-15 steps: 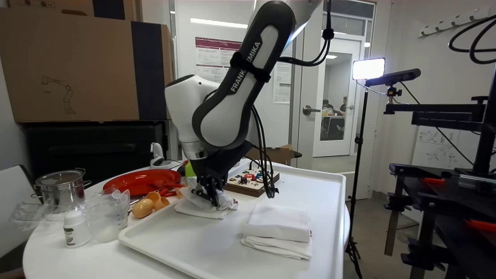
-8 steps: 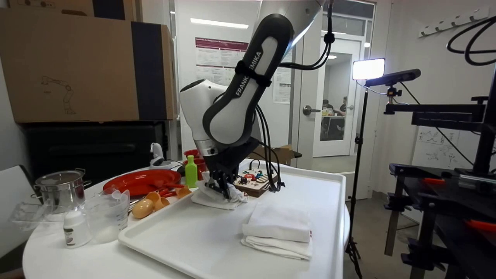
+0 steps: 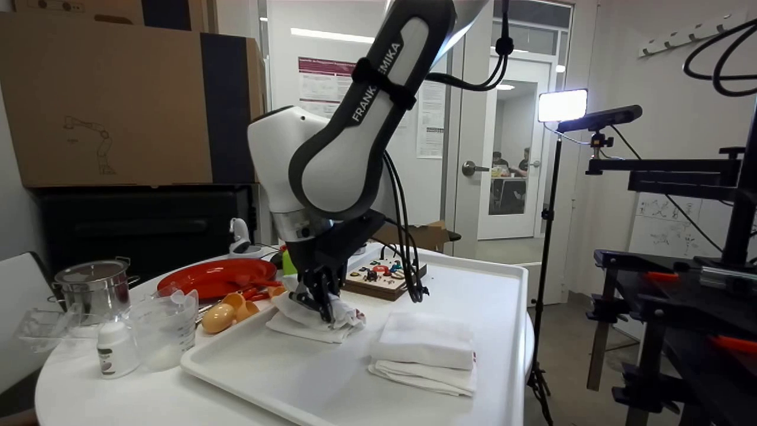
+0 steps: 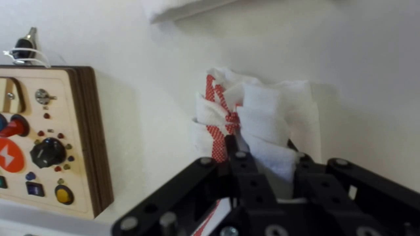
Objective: Wipe the white tray using the white towel next to the board
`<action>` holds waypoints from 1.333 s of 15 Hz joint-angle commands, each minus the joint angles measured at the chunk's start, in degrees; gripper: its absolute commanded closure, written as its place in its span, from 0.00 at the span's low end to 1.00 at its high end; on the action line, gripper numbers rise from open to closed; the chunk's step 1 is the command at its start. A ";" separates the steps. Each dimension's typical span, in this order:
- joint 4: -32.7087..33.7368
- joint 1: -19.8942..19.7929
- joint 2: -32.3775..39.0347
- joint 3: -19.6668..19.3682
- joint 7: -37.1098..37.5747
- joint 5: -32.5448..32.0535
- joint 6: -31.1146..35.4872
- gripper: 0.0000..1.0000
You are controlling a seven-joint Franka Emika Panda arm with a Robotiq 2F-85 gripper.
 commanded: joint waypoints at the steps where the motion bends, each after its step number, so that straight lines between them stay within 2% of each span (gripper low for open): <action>1: -3.30 0.67 -1.80 1.47 -2.09 -0.60 -0.73 0.95; 12: -8.22 3.49 -4.74 4.25 -7.89 -4.52 0.54 0.95; 20: -9.44 3.59 -5.56 7.72 -13.43 -5.31 -1.19 0.95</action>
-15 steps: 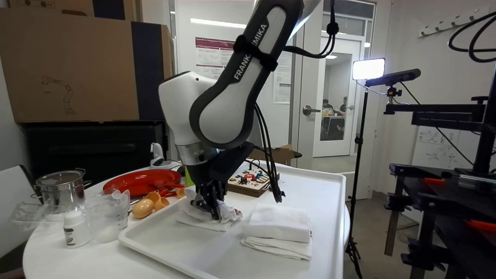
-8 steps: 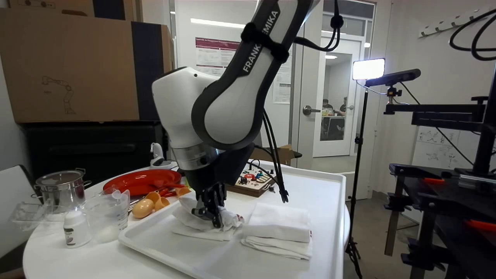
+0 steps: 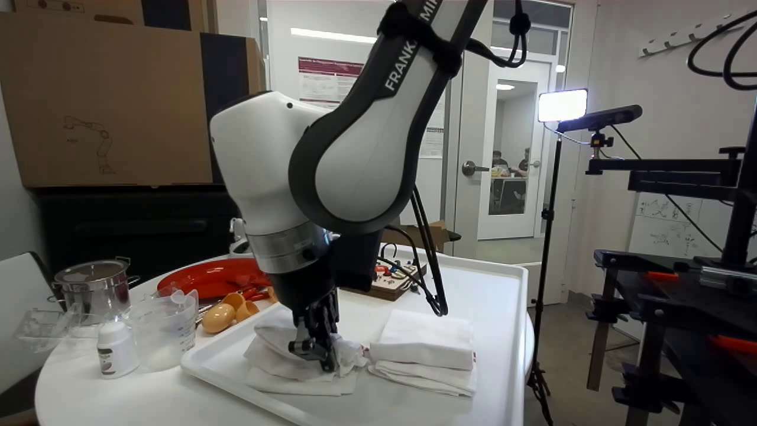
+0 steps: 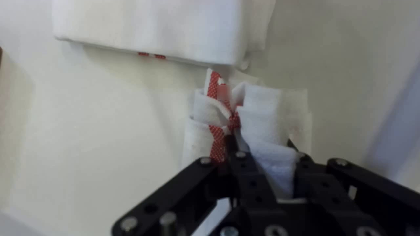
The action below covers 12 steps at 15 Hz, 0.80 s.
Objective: Wipe the white tray using the white towel next to the board
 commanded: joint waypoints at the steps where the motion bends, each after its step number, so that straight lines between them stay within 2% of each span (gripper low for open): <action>1: -2.27 -0.55 -1.66 1.27 -2.28 -0.31 -1.68 0.95; 7: -2.08 -3.79 -1.79 3.92 -2.74 3.93 -10.75 0.95; 9: -1.51 -4.79 -1.27 4.53 -3.00 4.53 -12.12 0.95; 12: -0.90 -5.20 -0.65 4.56 -2.74 3.95 -10.36 0.95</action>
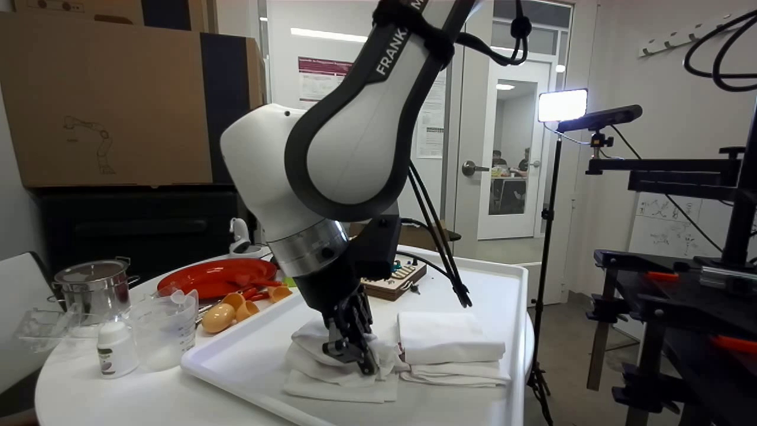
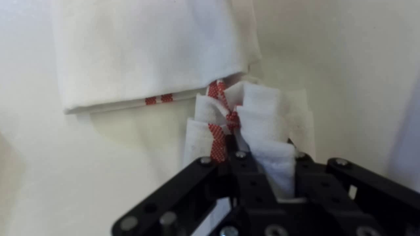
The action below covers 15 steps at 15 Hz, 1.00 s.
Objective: Wipe the white tray using the white towel next to the board
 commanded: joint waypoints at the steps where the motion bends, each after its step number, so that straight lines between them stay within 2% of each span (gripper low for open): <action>1: 0.23 -0.46 0.66 -0.19 0.00 -0.07 1.54 0.95; 6: 2.96 0.29 3.30 -5.54 3.82 -3.02 5.69 0.95; 15: 9.74 -2.38 8.56 -12.89 8.86 -3.03 4.37 0.95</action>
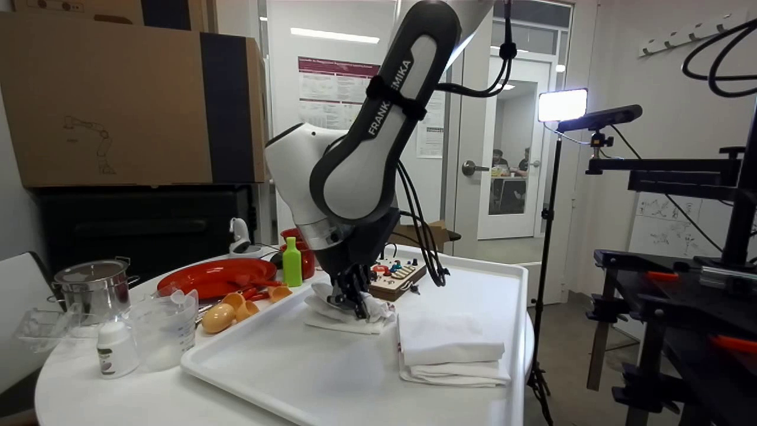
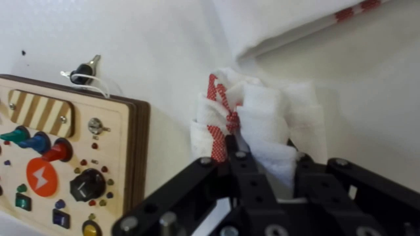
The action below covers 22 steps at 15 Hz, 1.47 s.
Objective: Wipe the white tray using the white towel next to the board
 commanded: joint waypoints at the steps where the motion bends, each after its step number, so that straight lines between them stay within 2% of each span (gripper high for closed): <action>1: 3.88 -0.92 4.01 -2.04 3.07 -0.92 -0.92 0.95; 4: 6.14 -2.05 5.13 -2.30 4.17 0.31 -5.13 0.95; 7: 8.18 -3.30 4.39 0.28 2.75 2.05 -12.28 0.95; 9: 9.12 -3.48 3.84 2.13 2.63 2.86 -14.27 0.95; 16: 10.97 -0.99 3.09 6.69 2.84 3.26 -12.81 0.95; 22: 10.96 3.16 2.74 8.70 2.55 2.08 -10.81 0.95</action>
